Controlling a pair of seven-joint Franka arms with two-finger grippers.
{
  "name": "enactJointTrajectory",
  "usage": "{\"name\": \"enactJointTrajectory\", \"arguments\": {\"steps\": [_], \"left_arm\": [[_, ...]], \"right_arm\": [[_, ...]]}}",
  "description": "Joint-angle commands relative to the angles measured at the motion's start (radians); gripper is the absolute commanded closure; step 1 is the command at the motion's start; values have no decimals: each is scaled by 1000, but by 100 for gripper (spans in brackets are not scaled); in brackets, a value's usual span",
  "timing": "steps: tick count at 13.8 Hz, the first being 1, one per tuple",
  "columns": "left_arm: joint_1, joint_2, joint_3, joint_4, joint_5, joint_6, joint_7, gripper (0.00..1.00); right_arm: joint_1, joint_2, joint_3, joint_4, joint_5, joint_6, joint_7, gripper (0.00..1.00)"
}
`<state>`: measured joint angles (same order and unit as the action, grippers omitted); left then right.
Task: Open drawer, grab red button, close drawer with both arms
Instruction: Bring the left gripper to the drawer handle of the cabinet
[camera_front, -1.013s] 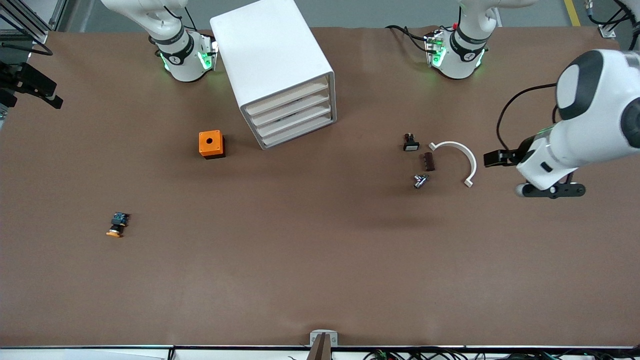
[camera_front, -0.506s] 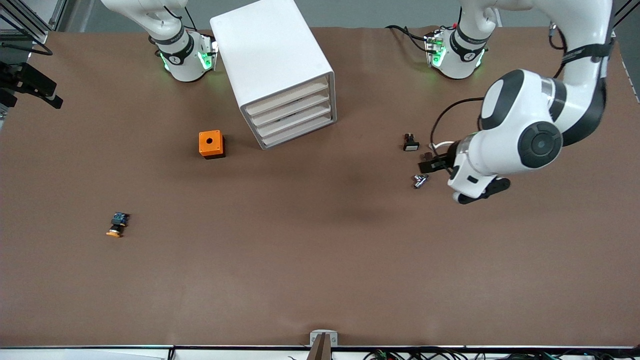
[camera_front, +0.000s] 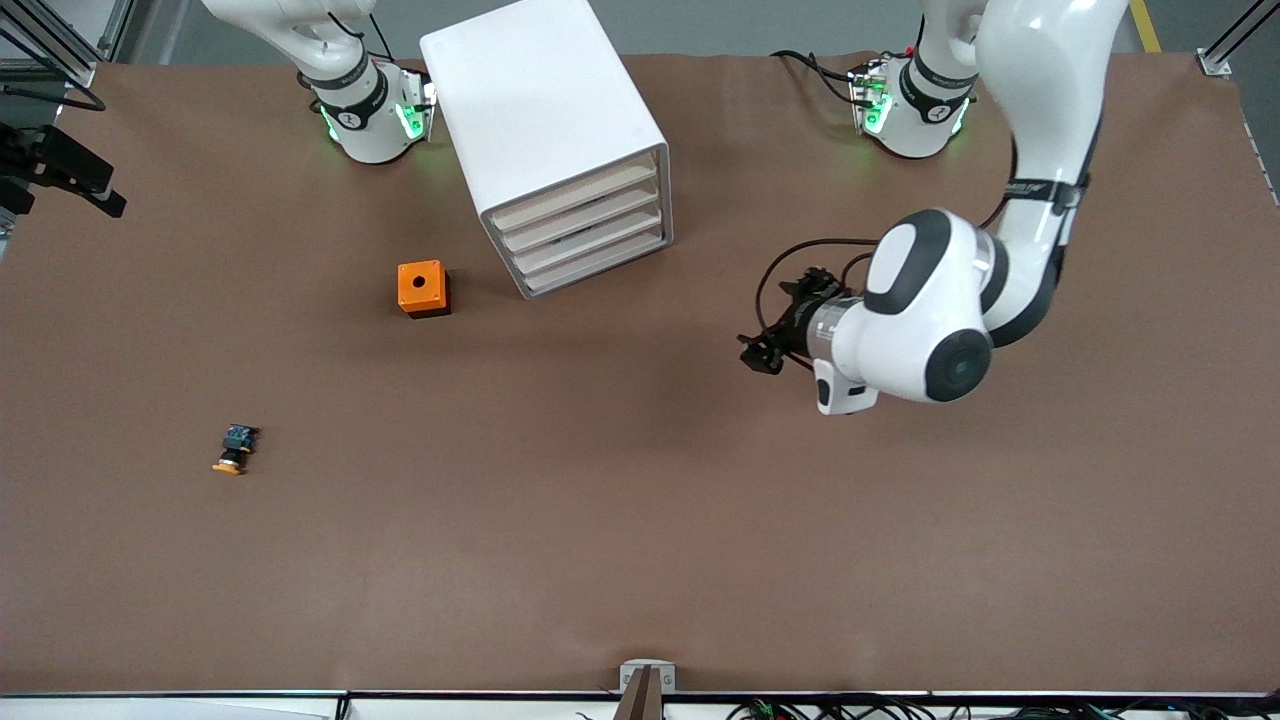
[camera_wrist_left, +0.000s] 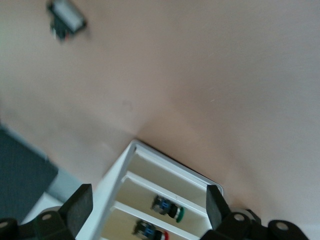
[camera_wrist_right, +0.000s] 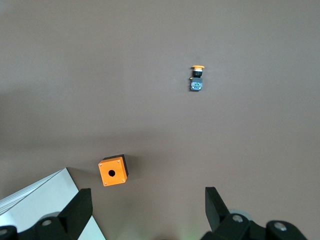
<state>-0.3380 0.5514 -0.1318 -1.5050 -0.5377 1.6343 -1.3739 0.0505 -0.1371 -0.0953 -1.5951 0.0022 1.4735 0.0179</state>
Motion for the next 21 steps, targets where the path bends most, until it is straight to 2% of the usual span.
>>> {"name": "enactJointTrajectory", "arguments": {"steps": [1, 7, 9, 12, 15, 17, 21], "left_arm": [[1, 103, -57, 45, -54, -17, -221, 0], [-6, 254, -150, 57, -256, -14, -587, 0], [-13, 289, -153, 58, -321, -14, -733, 0], [-13, 320, -153, 57, -347, -17, -853, 1], [-13, 338, -184, 55, -357, -34, -893, 34], [-13, 340, -216, 46, -358, -56, -892, 42], [-41, 337, -235, 19, -358, -93, -890, 45]], "right_arm": [[-9, -27, 5, -32, -5, 4, -10, 0], [-9, -27, 5, -32, -4, 4, -45, 0], [-9, -27, 5, -32, -4, 4, -55, 0], [-9, -26, 5, -31, -4, 5, -55, 0], [-9, -26, 5, -29, -4, 5, -55, 0], [-9, -24, 5, -29, -4, 5, -53, 0], [-8, -24, 5, -28, -4, 2, -53, 0]]}}
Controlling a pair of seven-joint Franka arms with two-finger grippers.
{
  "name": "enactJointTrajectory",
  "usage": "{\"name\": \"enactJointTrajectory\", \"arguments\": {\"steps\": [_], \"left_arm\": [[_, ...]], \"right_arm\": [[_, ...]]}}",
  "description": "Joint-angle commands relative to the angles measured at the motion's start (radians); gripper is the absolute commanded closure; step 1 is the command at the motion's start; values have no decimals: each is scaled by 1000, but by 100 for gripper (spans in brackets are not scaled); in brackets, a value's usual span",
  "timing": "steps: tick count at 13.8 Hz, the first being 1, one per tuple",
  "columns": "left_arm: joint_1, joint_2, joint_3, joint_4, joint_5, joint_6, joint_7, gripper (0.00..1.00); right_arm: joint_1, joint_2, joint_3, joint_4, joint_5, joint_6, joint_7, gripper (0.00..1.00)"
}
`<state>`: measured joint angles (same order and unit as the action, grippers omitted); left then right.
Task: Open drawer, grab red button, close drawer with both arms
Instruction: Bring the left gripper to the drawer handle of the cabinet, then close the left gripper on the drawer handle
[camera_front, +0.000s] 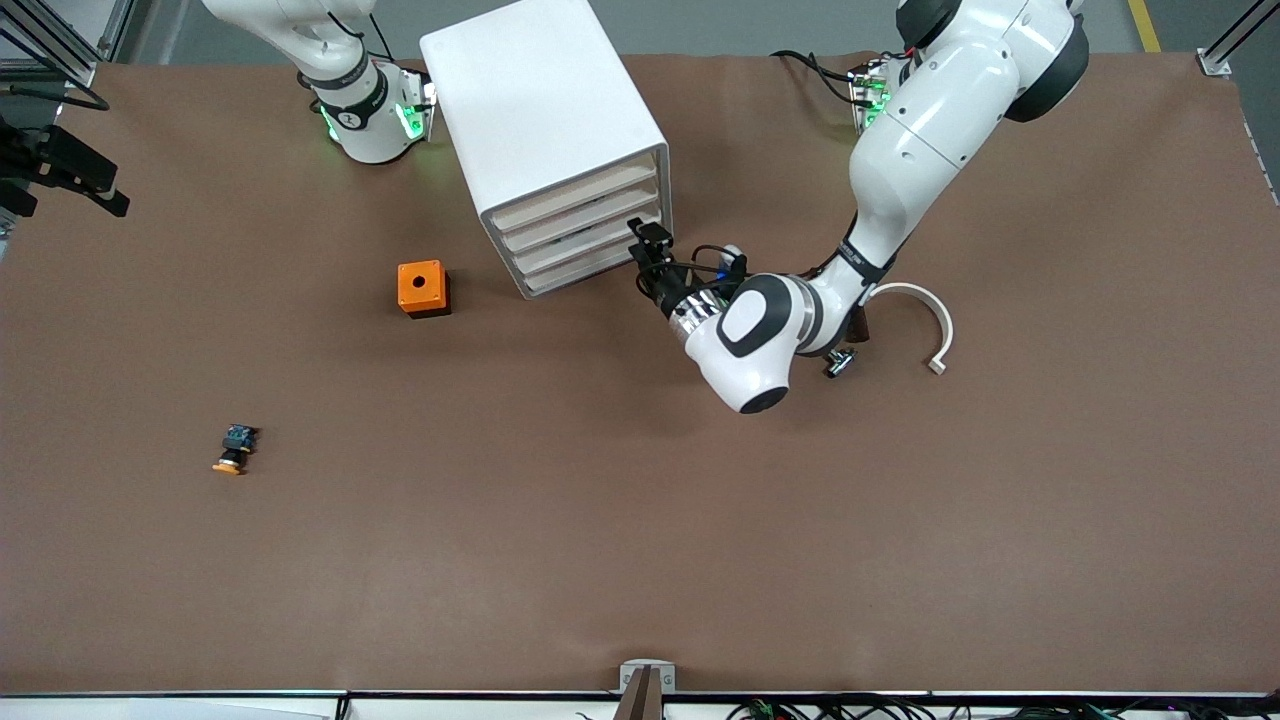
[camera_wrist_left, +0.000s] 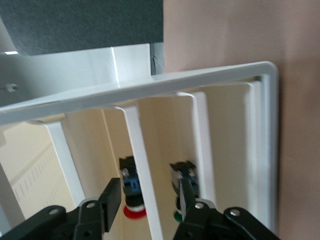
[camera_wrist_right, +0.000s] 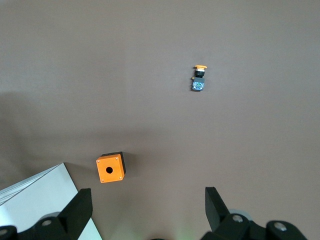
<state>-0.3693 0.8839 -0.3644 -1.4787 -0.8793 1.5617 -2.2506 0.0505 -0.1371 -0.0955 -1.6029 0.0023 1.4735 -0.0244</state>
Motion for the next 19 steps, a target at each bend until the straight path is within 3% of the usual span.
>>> {"name": "enactJointTrajectory", "arguments": {"steps": [1, 10, 19], "left_arm": [[-17, 4, -2, -12, -17, -20, -14, 45], [-40, 1, -36, -81, -15, -22, -9, 65], [-40, 4, -37, -78, -12, -23, -9, 86]], "right_arm": [[-9, -24, 5, -20, -4, 4, -12, 0], [-9, -22, 5, -19, -4, 2, -11, 0], [-6, -21, 8, -14, -5, 1, -9, 0]]}}
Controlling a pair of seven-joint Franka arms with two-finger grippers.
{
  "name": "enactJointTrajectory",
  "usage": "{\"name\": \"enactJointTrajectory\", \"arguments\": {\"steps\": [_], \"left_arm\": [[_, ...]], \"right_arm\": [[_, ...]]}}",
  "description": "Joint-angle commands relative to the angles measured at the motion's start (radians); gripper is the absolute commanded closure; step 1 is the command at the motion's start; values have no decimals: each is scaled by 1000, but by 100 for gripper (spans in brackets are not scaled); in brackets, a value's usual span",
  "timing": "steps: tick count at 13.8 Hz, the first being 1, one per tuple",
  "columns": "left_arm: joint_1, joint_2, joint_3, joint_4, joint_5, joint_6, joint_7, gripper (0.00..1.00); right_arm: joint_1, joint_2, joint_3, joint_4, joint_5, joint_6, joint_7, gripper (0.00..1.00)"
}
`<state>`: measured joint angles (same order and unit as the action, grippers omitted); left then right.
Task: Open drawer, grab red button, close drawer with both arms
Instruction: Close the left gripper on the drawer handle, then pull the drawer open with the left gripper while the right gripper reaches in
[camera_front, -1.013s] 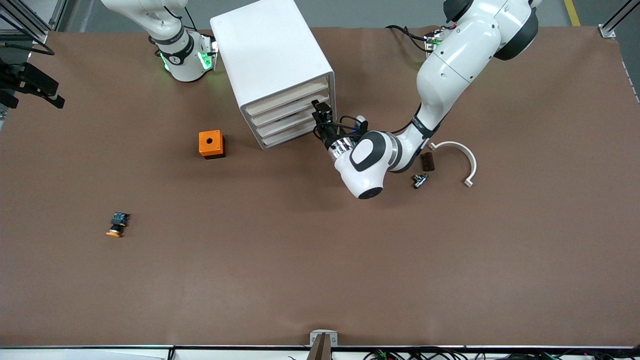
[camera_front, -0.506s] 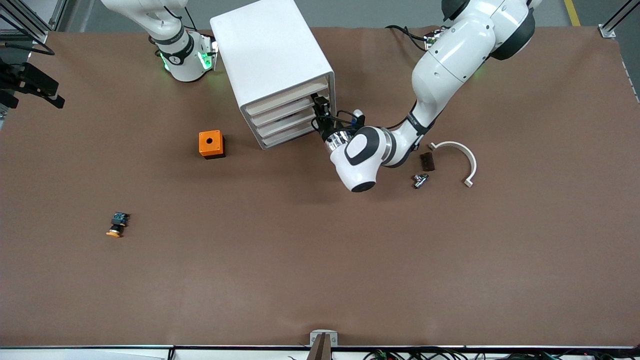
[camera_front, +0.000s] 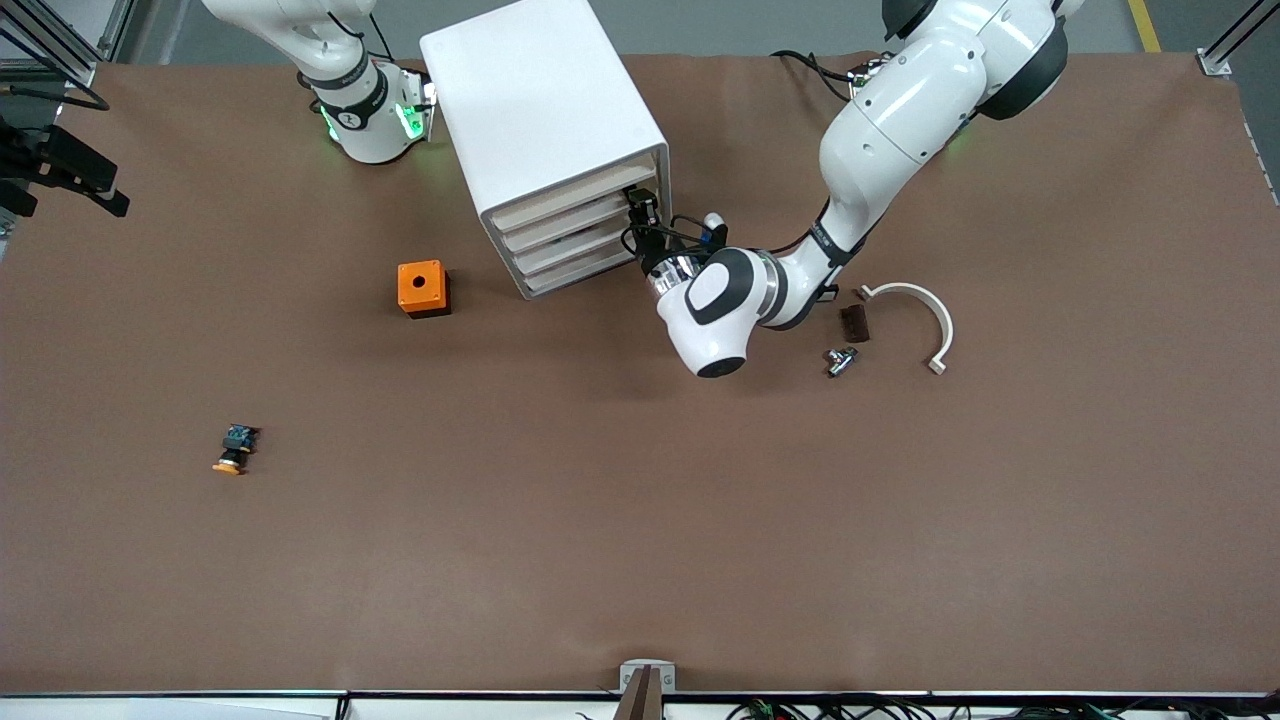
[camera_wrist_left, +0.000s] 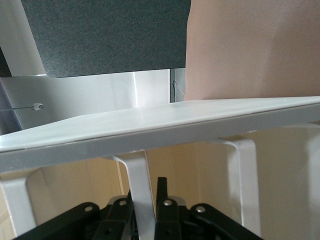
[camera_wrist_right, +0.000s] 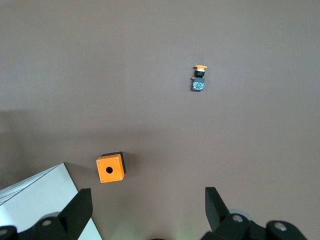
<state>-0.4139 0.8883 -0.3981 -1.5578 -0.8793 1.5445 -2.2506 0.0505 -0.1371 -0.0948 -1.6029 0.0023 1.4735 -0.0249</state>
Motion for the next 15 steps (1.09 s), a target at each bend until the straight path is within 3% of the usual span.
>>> {"name": "enactJointTrajectory", "arguments": {"steps": [1, 9, 15], "left_arm": [[9, 0, -2, 1, -12, -3, -18, 86], [78, 0, 7, 10, -15, 6, -20, 88], [170, 3, 16, 21, -35, 40, -20, 87]], "right_arm": [[-6, -21, 7, -12, -5, 1, -9, 0], [-12, 20, 4, 31, -4, -21, -3, 0], [-12, 233, 6, 50, -21, -9, -13, 0]]}}
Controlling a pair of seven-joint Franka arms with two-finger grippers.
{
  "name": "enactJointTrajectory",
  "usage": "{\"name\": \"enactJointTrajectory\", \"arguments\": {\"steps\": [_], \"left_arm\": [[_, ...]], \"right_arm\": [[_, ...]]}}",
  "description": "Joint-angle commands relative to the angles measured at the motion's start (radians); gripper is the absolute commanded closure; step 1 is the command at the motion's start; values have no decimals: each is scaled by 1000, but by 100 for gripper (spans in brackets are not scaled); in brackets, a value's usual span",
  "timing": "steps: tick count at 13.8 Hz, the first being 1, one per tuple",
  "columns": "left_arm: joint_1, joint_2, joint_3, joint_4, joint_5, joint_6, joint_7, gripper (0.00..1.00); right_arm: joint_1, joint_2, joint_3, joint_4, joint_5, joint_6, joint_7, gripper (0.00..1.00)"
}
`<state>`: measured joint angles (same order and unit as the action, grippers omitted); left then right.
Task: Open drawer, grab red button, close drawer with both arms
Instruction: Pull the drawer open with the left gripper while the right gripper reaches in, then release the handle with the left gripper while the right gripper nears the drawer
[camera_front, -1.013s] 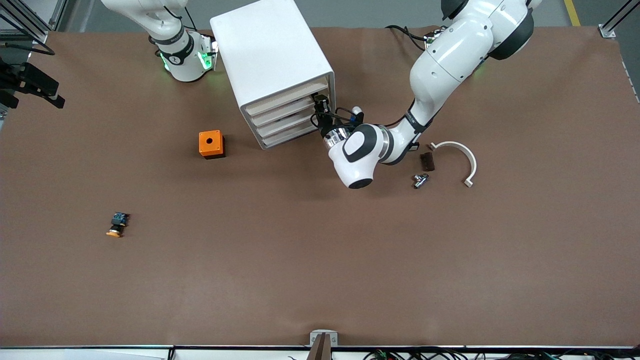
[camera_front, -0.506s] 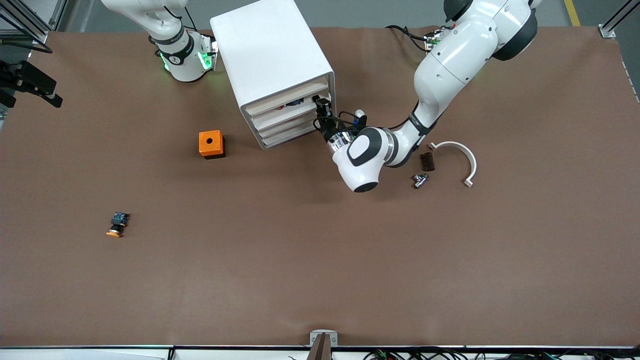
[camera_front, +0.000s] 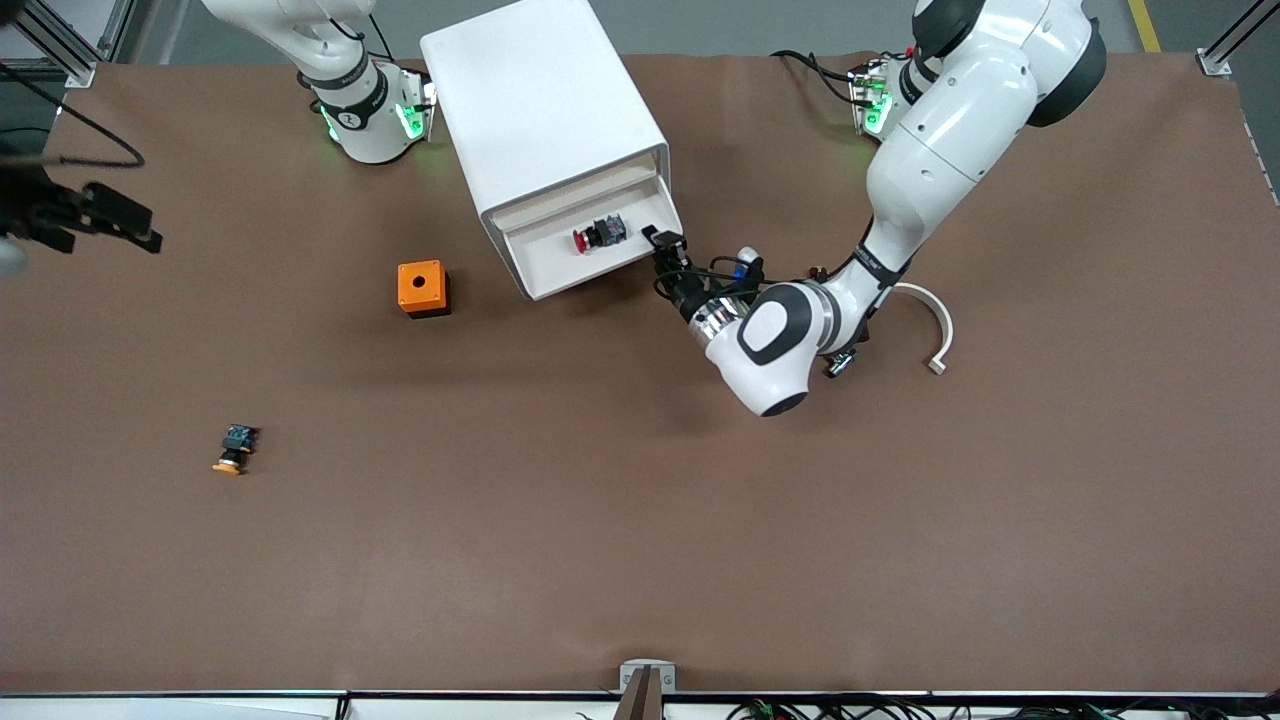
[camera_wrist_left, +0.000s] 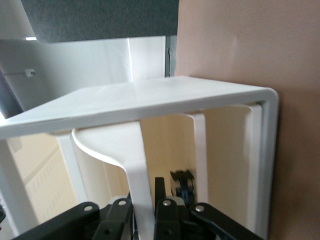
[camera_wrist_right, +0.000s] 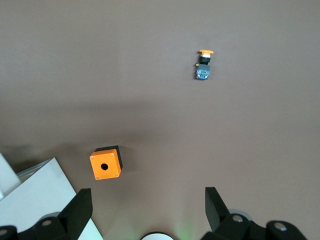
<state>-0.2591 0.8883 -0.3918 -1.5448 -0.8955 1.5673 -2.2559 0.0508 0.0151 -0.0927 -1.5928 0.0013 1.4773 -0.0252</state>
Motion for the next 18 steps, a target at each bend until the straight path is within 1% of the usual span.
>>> {"name": "enactJointTrajectory", "arguments": {"steps": [1, 2, 4, 5, 7, 8, 9, 10, 12, 13, 14, 15, 18], "left_arm": [[24, 1, 16, 12, -19, 20, -13, 85], [29, 3, 27, 15, -19, 23, -11, 83], [31, 3, 40, 15, -19, 40, -11, 82], [31, 3, 44, 17, -20, 45, -11, 82], [31, 1, 44, 17, -20, 50, -11, 80], [32, 1, 44, 17, -22, 51, -11, 75], [38, 1, 44, 17, -29, 57, -7, 62], [53, 1, 42, 17, -37, 65, -4, 46], [63, -5, 34, 18, -37, 65, 12, 21], [70, -8, 28, 25, -45, 65, 62, 10], [75, -6, 24, 47, -68, 62, 85, 3], [81, -8, 21, 58, -98, 54, 88, 1], [109, -9, 14, 69, -143, -2, 88, 1]], "right_arm": [[-15, 107, 4, 46, -23, -9, -13, 0], [-20, 121, 2, 50, -32, 1, -12, 0], [-2, 121, 8, 50, -70, 26, 11, 0], [14, 120, 10, 50, -66, 24, 69, 0], [69, 120, 11, 47, -46, 20, 262, 0], [114, 118, 11, 42, -32, 18, 346, 0], [147, 117, 11, 42, -23, 17, 441, 0], [187, 115, 11, 39, -2, 17, 552, 0], [266, 111, 11, 14, 45, 29, 698, 0], [302, 111, 11, 14, 52, 38, 773, 0], [339, 111, 10, 14, 65, 50, 845, 0], [374, 112, 11, 13, 72, 64, 919, 0], [467, 108, 11, -39, 78, 132, 1086, 0]]}}
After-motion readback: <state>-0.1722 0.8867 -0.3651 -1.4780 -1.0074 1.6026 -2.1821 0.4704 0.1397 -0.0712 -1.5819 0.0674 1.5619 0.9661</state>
